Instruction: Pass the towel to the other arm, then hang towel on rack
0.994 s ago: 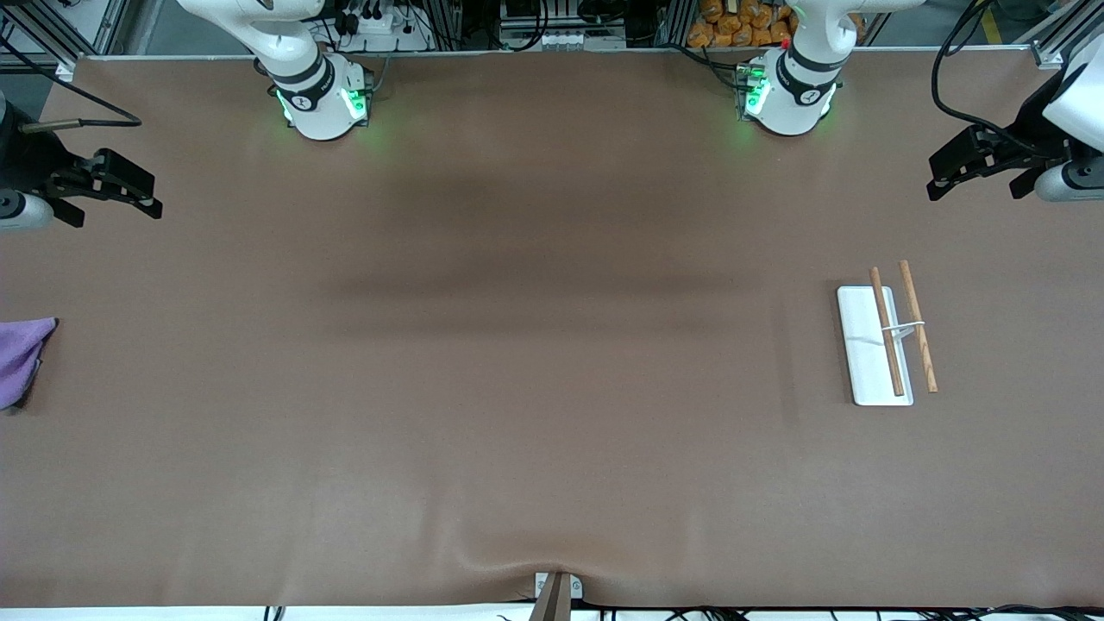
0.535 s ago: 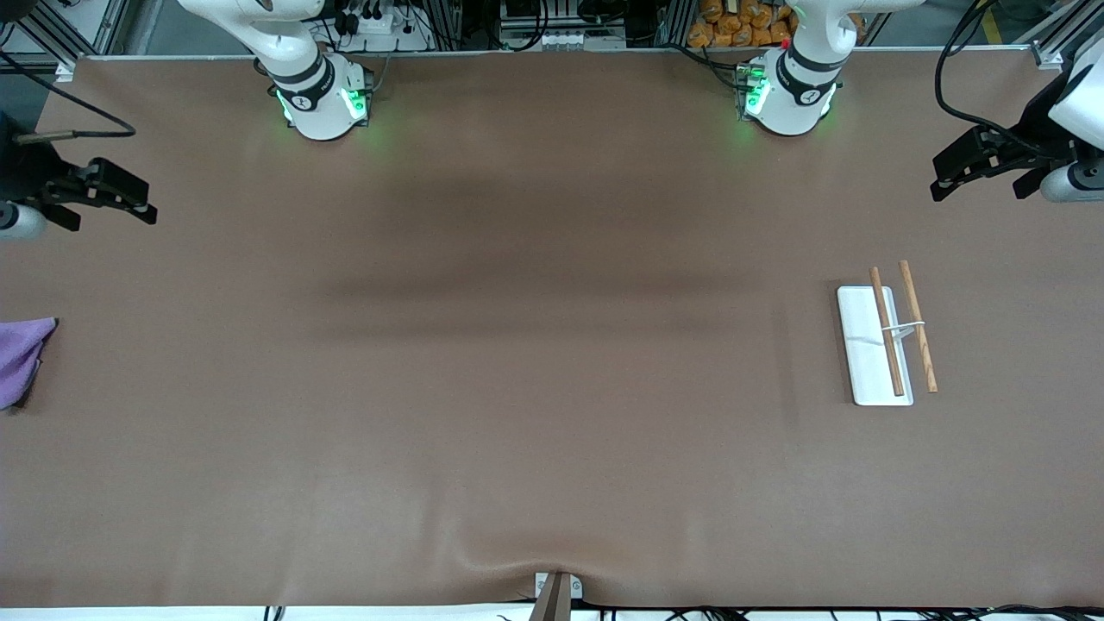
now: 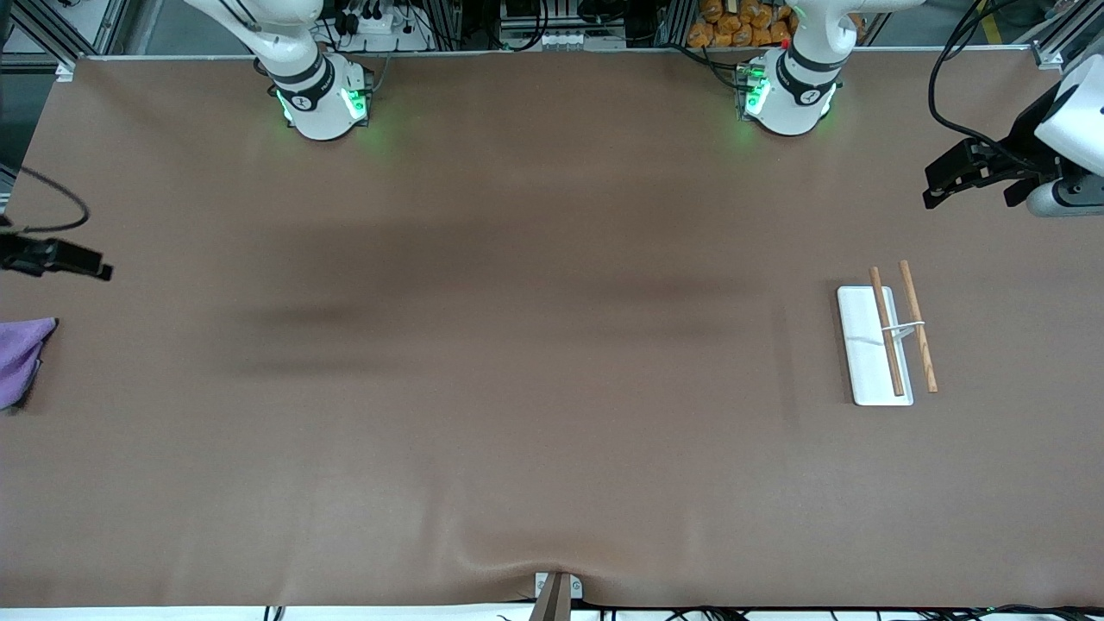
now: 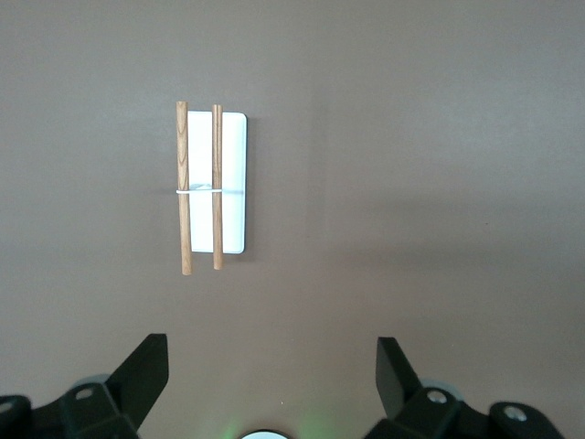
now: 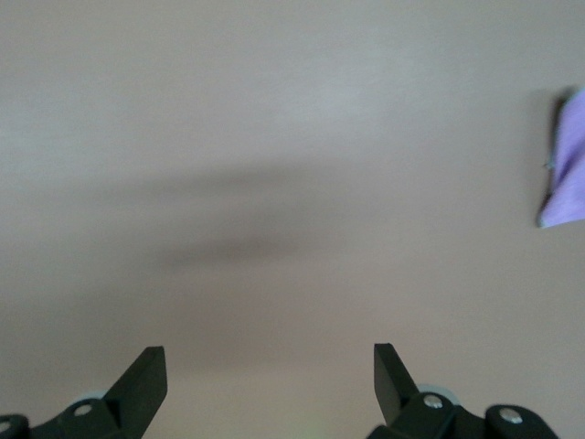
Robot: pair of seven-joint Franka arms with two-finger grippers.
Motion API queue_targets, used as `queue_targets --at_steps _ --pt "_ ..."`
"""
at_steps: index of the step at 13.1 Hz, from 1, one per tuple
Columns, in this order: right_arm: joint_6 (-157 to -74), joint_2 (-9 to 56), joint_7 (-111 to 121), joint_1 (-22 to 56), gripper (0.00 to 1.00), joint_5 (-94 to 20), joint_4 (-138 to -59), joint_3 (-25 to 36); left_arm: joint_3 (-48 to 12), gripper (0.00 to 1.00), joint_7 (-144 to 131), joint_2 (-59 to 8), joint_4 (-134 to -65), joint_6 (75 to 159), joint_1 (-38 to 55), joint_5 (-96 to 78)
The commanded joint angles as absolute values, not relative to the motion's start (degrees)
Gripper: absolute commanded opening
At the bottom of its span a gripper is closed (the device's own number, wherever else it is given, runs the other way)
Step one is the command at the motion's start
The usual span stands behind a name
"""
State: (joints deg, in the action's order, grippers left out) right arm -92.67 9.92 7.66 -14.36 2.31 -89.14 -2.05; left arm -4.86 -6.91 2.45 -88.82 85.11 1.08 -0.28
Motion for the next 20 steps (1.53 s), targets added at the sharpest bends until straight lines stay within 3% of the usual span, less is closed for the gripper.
queue_targets --at_steps 1,12,16,20 --pt "-95.3 13.7 11.6 -18.4 1.0 4.8 -87.8 -2.9 -4.9 1.0 -6.2 2.7 -89.0 84.8 0.8 -1.3" --pt "-112.6 28.2 34.2 -34.2 1.0 10.5 -87.6 -2.8 -5.0 1.0 -6.2 2.8 -90.3 85.1 0.8 -1.3" --pt "-121.0 35.0 41.4 -37.4 1.0 15.6 -84.9 -2.8 -5.0 1.0 -6.2 2.8 -90.4 85.3 0.8 -1.3" --pt "-123.4 39.6 46.8 -39.8 1.0 15.6 -80.5 -2.7 -5.1 1.0 -6.2 2.8 -90.4 85.4 0.8 -1.3"
